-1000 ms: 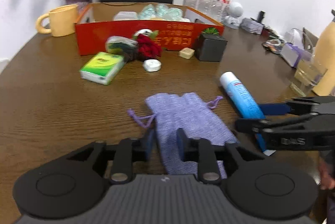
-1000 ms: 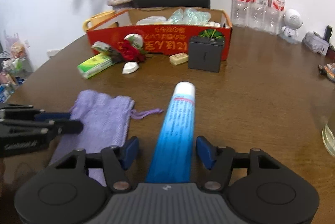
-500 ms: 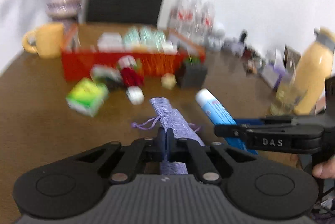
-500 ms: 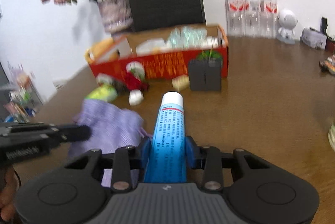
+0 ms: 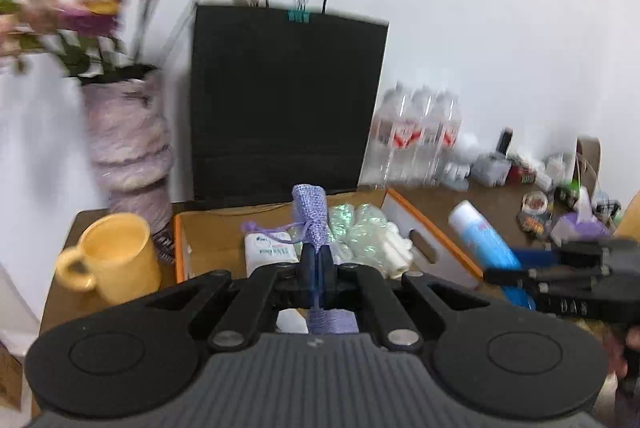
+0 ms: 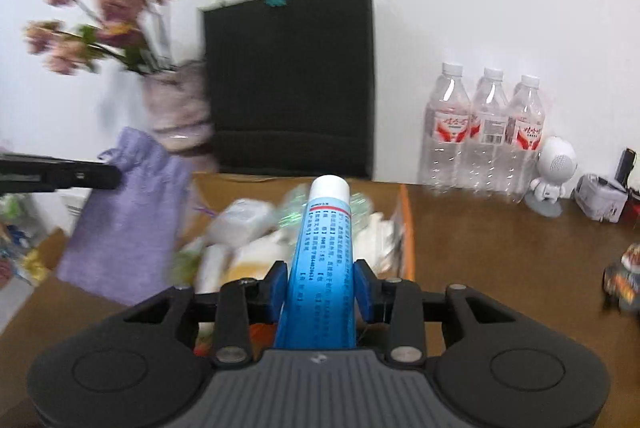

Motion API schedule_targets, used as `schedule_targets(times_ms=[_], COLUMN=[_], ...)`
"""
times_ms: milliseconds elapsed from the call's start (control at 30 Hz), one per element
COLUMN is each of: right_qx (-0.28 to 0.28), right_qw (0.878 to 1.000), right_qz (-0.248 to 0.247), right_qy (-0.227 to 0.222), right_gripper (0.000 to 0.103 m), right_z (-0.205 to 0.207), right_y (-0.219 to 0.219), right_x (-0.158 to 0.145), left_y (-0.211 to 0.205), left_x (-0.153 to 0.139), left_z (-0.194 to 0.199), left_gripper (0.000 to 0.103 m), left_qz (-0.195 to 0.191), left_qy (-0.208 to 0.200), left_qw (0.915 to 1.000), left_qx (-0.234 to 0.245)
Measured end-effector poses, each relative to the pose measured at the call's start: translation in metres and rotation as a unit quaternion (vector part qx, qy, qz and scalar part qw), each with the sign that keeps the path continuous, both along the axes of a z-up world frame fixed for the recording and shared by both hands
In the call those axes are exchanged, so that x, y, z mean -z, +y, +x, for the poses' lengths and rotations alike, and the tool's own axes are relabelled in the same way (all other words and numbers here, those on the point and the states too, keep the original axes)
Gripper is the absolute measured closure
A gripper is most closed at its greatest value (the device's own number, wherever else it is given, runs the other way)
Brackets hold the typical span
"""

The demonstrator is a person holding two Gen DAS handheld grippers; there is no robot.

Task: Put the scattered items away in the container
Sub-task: 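Carry the tube and pouch into the cardboard box and open both tools, then withdraw both tools from the box back over the table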

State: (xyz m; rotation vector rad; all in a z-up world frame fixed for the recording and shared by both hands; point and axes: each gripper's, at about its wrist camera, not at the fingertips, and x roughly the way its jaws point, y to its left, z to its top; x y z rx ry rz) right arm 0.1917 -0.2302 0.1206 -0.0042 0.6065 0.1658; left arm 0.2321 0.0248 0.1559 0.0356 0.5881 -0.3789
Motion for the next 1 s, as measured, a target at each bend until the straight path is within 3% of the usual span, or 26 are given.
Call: schedule_targets(times_ms=[200,300,400,433,467,500,567,633,733,867,1000], right_qx=[0.024,0.022,0.022,0.019,0.017,0.014,0.009,0.003,0.002,-0.004,-0.012], right_qw=[0.997,0.994,0.989,0.989,0.989,0.989,0.99,0.989,0.984,0.979,0.981], right_qz=[-0.042,-0.035,-0.036,-0.031,-0.027,-0.022,-0.011,-0.003,-0.007,-0.012,0.001], right_qy=[0.064,0.101,0.145,0.144,0.144,0.143,0.142,0.149,0.181,0.203,0.194], right_gripper=[0.069,0.068,0.068,0.066,0.058,0.052,0.031,0.03,0.028,0.025,0.023], right_z=[0.099,0.123,0.133,0.131,0.13,0.128,0.125,0.123,0.121,0.109,0.083], right_y=[-0.002,0.002,0.005,0.005,0.005,0.005,0.004,0.004,0.007,0.01,0.013], right_x=[0.027,0.047,0.065,0.063,0.062,0.06,0.055,0.049,0.043,0.034,0.02], left_y=[0.0,-0.002,-0.001,-0.002,-0.003,-0.004,-0.007,-0.008,-0.007,-0.008,-0.011], left_x=[0.04,0.062,0.08,0.082,0.082,0.081,0.076,0.069,0.061,0.05,0.043], left_z=[0.1,0.136,0.149,0.149,0.148,0.146,0.14,0.136,0.13,0.106,0.074], left_gripper=[0.101,0.101,0.096,0.084,0.073,0.056,0.051,0.044,0.017,0.017,0.014], left_qz=[0.08,0.129,0.133,0.136,0.138,0.137,0.129,0.12,0.108,0.098,0.098], left_qy=[0.055,0.072,0.1,0.103,0.102,0.101,0.096,0.105,0.137,0.157,0.157], left_qw=[0.9944,0.9874,0.9843,0.9836,0.9836,0.984,0.9858,0.9861,0.9835,0.9821,0.9821], left_qx=[-0.04,-0.057,-0.058,-0.057,-0.056,-0.055,-0.048,-0.046,-0.047,-0.037,-0.036])
